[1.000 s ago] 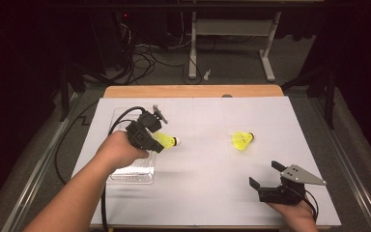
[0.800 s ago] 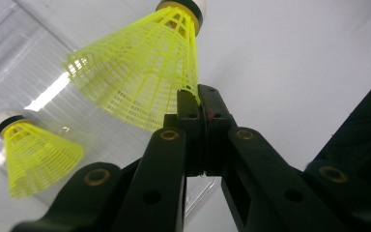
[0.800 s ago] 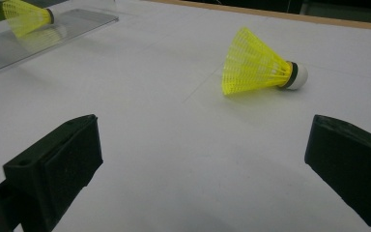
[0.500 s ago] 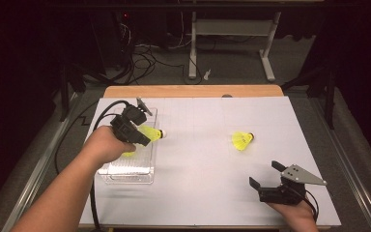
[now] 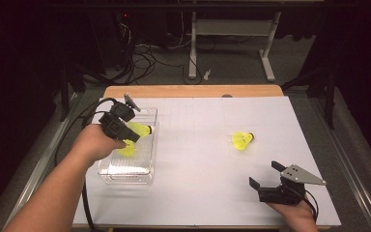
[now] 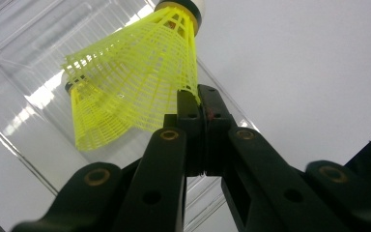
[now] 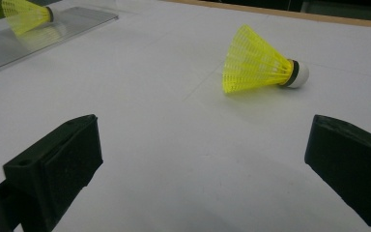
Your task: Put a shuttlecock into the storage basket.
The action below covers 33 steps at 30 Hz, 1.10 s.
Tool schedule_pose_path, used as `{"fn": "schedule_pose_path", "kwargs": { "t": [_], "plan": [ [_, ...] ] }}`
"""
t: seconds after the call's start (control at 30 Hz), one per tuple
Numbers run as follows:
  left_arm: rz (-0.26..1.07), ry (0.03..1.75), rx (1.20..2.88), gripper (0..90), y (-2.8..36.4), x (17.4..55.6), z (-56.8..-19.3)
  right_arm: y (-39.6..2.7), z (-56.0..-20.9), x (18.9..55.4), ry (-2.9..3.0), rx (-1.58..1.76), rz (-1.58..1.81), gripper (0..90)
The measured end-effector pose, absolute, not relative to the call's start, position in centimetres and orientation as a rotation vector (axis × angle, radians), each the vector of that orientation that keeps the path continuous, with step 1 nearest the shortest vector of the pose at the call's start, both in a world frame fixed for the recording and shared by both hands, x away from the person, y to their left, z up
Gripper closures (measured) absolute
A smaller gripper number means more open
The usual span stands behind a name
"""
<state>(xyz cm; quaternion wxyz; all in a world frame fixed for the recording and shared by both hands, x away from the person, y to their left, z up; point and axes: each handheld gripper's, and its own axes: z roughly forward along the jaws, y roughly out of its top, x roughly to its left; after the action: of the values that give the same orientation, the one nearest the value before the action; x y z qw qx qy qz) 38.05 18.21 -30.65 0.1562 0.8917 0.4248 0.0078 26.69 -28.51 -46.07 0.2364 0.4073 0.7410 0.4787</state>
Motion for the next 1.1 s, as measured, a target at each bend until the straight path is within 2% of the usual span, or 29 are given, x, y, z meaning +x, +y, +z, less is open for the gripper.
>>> {"fn": "schedule_pose_path", "kwargs": {
  "t": [0.47,1.1],
  "plan": [
    [0.042,1.281,2.543,89.1,19.6,38.4,-31.1,-28.5,-46.1,26.7,2.032,1.116,1.311,0.5],
    [0.051,1.324,2.545,89.1,18.9,39.3,-32.0,-28.5,-46.0,26.7,2.032,1.112,1.312,0.4]
  ]
}}
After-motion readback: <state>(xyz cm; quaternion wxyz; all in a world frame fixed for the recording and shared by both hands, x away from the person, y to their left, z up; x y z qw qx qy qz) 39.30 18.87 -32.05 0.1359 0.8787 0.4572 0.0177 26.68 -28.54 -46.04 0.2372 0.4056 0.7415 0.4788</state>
